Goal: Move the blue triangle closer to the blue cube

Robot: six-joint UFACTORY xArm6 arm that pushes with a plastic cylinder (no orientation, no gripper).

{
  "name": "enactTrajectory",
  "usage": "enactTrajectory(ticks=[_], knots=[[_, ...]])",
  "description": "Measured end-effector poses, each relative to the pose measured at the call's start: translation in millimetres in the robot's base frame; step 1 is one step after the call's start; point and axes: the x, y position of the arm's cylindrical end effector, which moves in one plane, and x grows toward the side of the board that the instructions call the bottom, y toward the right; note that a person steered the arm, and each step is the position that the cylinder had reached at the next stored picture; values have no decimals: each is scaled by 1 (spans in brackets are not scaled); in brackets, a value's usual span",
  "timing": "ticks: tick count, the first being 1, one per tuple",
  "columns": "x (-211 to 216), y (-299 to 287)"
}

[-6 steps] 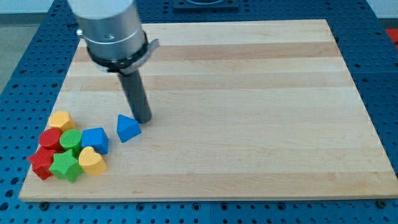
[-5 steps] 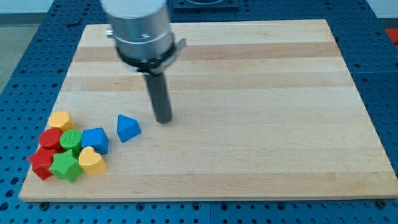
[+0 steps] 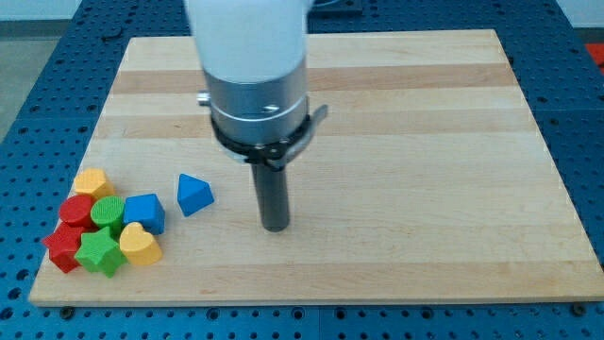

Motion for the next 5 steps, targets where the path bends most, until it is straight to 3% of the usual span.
enactTrajectory(ticks=[2, 5], knots=[[-32, -65], [-39, -114]])
